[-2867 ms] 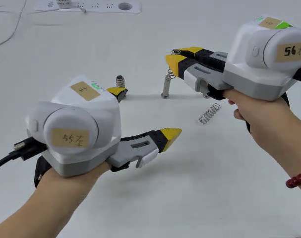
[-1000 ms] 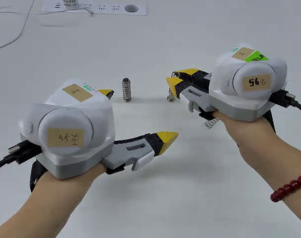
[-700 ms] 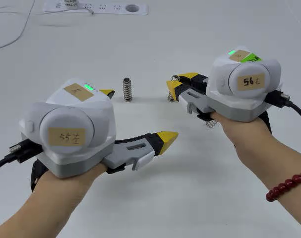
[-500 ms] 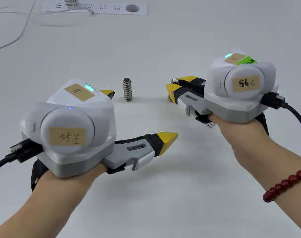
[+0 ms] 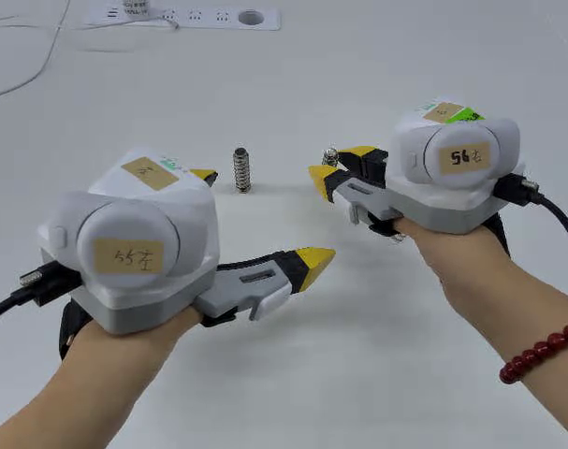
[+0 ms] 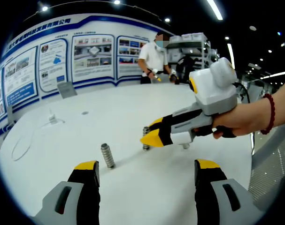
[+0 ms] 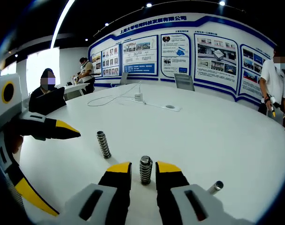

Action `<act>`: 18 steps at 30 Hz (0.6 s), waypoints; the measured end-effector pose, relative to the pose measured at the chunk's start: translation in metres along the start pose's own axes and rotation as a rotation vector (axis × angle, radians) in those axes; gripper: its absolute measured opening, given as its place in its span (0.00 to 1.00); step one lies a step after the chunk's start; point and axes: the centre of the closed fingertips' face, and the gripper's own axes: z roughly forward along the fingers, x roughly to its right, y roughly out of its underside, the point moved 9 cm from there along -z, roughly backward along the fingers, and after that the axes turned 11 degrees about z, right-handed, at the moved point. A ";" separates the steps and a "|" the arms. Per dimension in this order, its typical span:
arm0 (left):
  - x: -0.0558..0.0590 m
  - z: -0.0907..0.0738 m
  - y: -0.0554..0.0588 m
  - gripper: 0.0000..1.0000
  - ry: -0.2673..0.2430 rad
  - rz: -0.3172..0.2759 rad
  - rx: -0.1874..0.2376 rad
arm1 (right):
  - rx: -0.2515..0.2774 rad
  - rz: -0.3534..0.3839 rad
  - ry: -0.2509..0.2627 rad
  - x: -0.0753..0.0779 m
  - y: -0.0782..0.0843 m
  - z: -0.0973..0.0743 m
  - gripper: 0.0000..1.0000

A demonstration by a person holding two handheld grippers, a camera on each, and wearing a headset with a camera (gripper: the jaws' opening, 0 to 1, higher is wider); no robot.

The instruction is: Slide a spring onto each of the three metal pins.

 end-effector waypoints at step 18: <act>0.003 0.002 -0.009 0.85 0.003 0.015 0.017 | 0.029 0.034 0.003 -0.002 -0.023 -0.033 0.44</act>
